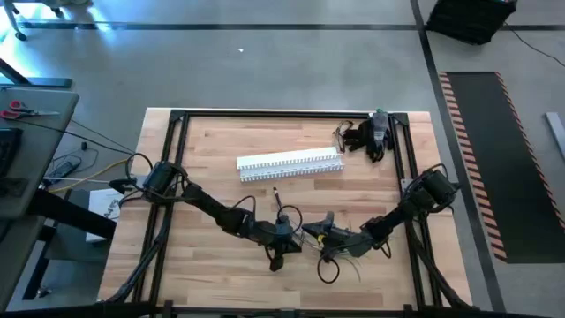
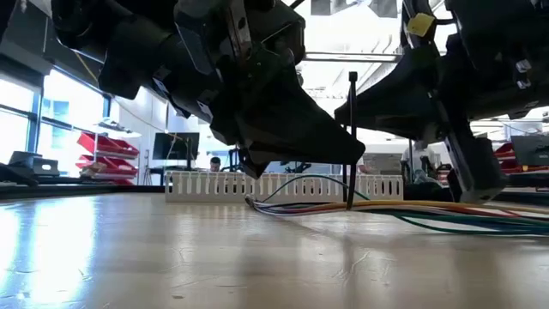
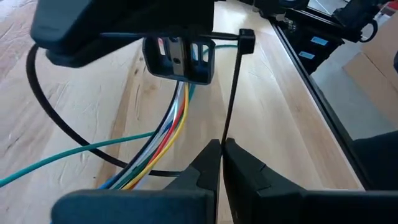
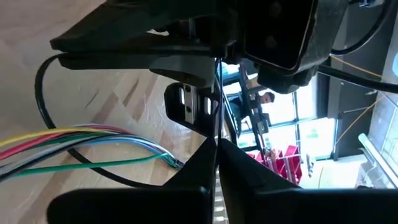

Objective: Ziptie cables
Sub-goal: Wrap the cable wires with black ziptie

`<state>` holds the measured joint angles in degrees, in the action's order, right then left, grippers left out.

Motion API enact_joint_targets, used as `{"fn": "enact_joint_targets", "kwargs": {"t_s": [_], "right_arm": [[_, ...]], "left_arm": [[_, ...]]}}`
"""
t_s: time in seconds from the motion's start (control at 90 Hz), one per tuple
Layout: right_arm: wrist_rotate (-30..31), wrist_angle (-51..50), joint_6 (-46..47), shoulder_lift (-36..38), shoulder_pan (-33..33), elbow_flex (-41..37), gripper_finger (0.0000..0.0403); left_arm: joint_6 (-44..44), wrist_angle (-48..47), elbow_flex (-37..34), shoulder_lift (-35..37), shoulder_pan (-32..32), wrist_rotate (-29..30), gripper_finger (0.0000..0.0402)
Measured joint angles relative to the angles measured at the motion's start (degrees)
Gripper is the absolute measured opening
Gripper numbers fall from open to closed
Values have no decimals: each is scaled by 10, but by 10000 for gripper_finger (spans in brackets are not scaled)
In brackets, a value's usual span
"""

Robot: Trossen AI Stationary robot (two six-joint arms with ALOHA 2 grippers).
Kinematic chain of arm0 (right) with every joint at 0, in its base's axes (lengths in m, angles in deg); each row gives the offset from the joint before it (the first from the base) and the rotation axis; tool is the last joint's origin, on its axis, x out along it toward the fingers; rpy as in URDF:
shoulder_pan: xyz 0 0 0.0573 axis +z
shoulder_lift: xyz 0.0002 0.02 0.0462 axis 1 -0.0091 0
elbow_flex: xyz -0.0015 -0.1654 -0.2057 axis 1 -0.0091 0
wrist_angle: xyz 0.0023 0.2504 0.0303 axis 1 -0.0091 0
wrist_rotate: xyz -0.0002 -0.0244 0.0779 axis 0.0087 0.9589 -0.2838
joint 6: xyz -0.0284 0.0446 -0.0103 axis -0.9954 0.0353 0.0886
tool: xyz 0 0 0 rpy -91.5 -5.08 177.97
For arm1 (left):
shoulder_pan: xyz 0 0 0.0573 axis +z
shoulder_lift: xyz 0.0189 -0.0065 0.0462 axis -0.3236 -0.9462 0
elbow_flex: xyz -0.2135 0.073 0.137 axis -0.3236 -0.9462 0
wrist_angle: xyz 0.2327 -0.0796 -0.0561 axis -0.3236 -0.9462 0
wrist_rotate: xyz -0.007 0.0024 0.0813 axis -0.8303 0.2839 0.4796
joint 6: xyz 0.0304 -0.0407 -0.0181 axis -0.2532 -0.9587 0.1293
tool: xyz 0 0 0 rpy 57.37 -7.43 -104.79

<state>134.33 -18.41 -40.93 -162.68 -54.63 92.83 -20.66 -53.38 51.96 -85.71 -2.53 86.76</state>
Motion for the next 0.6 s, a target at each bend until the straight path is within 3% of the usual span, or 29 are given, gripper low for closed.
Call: {"fn": "enact_joint_targets", "kwargs": {"t_s": [0.6], "right_arm": [[13,0,-36,0,1,15,0]], "left_arm": [[-11,2,0,0,1,13,0]]}}
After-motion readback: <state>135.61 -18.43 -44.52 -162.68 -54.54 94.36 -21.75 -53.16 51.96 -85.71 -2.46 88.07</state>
